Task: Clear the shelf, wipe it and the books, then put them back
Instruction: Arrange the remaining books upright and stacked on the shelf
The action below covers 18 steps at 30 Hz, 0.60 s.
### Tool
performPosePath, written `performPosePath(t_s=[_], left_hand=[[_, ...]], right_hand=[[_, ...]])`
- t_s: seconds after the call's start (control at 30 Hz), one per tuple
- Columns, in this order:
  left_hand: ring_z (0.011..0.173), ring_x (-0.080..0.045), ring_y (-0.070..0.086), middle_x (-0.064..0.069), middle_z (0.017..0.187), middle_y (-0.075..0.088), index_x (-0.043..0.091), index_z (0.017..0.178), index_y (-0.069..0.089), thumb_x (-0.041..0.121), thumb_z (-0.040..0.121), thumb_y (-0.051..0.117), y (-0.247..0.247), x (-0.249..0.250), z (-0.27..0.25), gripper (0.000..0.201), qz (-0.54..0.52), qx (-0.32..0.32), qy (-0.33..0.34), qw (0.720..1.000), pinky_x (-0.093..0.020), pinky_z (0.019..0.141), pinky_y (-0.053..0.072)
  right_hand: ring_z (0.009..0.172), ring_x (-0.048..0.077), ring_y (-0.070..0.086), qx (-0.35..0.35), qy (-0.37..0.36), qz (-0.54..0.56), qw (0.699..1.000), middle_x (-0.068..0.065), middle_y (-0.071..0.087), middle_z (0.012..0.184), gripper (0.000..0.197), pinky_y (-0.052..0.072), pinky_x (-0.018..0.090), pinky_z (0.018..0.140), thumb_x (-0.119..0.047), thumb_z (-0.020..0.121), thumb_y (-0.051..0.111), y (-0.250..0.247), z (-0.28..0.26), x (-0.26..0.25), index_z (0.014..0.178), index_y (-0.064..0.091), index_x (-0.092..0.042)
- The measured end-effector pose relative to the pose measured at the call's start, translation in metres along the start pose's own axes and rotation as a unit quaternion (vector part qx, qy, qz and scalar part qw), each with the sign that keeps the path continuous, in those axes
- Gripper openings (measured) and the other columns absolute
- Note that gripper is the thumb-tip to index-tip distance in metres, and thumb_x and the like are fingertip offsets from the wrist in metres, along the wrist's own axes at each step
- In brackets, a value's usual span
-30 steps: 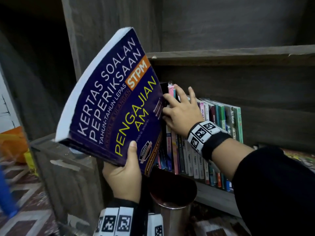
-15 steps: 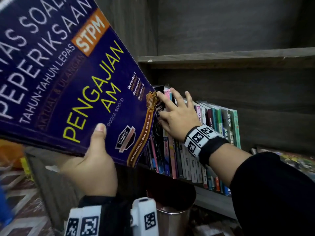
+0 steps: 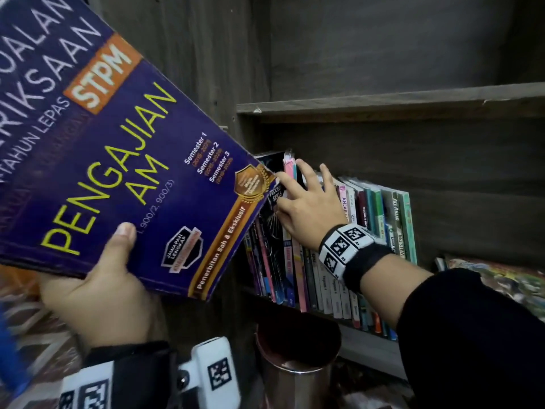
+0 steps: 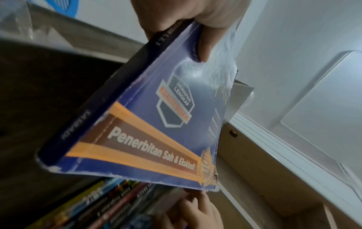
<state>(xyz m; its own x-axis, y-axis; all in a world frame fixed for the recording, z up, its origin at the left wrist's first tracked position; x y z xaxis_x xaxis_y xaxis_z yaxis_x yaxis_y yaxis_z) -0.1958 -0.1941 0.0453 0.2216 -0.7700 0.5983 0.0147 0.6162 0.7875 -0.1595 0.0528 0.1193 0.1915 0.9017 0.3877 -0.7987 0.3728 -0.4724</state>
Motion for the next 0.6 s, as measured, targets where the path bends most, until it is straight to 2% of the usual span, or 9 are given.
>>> performPosePath(t_s=[0.07,0.13,0.2,0.27,0.33,0.37,0.43,0.5,0.6], left_hand=[[0.083,-0.025,0.073,-0.005,0.101,0.074,0.015,0.109,0.064,0.031,0.079,0.074,0.003,0.003,0.001,0.036,0.008,0.000,0.039,0.999,-0.043,0.055,0.059],[0.082,-0.028,0.073,-0.008,0.100,0.073,0.011,0.102,0.065,0.019,0.075,0.077,0.004,0.012,-0.003,0.031,0.003,0.049,0.128,0.991,-0.046,0.062,0.060],[0.084,-0.026,0.073,-0.008,0.099,0.073,0.007,0.105,0.064,0.018,0.069,0.080,0.017,0.019,-0.014,0.041,0.028,0.072,0.190,0.979,-0.045,0.067,0.060],[0.083,-0.011,0.072,-0.003,0.095,0.073,0.008,0.102,0.065,0.017,0.072,0.079,0.028,0.019,-0.013,0.035,0.052,0.056,0.211,0.975,-0.033,0.071,0.060],[0.067,0.014,0.062,0.009,0.084,0.063,0.021,0.085,0.058,0.011,0.082,0.073,0.038,0.017,-0.016,0.019,0.070,0.041,0.207,0.975,-0.008,0.066,0.050],[0.061,0.017,0.057,0.013,0.082,0.057,0.024,0.082,0.053,0.008,0.085,0.071,0.042,0.015,-0.018,0.023,0.084,0.033,0.212,0.973,-0.002,0.064,0.045],[0.078,0.011,0.061,0.009,0.095,0.060,0.013,0.104,0.059,0.009,0.086,0.070,0.048,0.008,-0.018,0.022,0.085,0.024,0.215,0.973,-0.004,0.075,0.046],[0.100,-0.005,0.062,0.000,0.114,0.062,0.002,0.126,0.052,0.019,0.084,0.072,0.041,0.001,-0.012,0.050,0.067,0.034,0.219,0.973,-0.011,0.085,0.049],[0.114,-0.028,0.059,-0.017,0.126,0.059,-0.005,0.129,0.049,0.056,0.076,0.069,0.040,-0.015,0.001,0.084,0.029,-0.006,0.180,0.983,-0.030,0.096,0.048]], right_hand=[[0.131,0.040,0.042,-0.004,0.004,-0.007,1.000,0.004,0.059,0.130,0.012,0.030,0.066,0.103,-0.038,0.078,0.071,0.000,0.000,0.000,0.084,0.075,-0.027],[0.128,0.039,0.046,-0.005,0.009,-0.008,1.000,0.004,0.062,0.123,0.015,0.032,0.065,0.102,-0.037,0.076,0.073,0.000,0.000,0.000,0.087,0.076,-0.027],[0.127,0.038,0.046,-0.004,0.012,-0.005,1.000,0.003,0.061,0.123,0.015,0.032,0.064,0.103,-0.037,0.079,0.071,0.000,-0.001,0.000,0.089,0.075,-0.027],[0.127,0.038,0.046,-0.001,0.012,-0.005,1.000,0.002,0.059,0.126,0.014,0.032,0.063,0.103,-0.037,0.080,0.069,-0.001,-0.002,0.000,0.088,0.074,-0.028],[0.124,0.038,0.048,0.007,0.013,-0.003,1.000,0.002,0.060,0.124,0.013,0.034,0.063,0.102,-0.037,0.079,0.070,-0.003,-0.003,0.001,0.086,0.074,-0.027],[0.122,0.038,0.050,0.011,0.013,-0.001,1.000,0.002,0.061,0.122,0.013,0.035,0.064,0.101,-0.037,0.078,0.071,-0.004,-0.003,0.001,0.085,0.074,-0.026],[0.121,0.038,0.051,0.015,0.012,0.003,1.000,0.003,0.062,0.119,0.013,0.035,0.064,0.101,-0.036,0.078,0.072,-0.004,-0.003,0.001,0.086,0.073,-0.025],[0.119,0.037,0.052,0.016,0.010,0.006,1.000,0.003,0.063,0.117,0.014,0.036,0.064,0.101,-0.036,0.080,0.071,-0.004,-0.004,0.001,0.087,0.073,-0.025],[0.116,0.036,0.053,0.019,0.004,0.003,1.000,0.003,0.063,0.113,0.014,0.037,0.061,0.099,-0.037,0.081,0.070,-0.004,-0.004,0.001,0.087,0.072,-0.024]])
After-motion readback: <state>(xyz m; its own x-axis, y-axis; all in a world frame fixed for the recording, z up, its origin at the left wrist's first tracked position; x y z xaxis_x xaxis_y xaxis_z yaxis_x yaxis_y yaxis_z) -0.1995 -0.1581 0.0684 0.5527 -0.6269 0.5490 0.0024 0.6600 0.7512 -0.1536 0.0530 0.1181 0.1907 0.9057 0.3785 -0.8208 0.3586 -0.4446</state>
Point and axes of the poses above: each hand's wrist, its own z-axis towards the middle knuckle, its own y-axis out of the palm, x = y × z, the point moved 9 cm from there along z, towards the middle knuckle
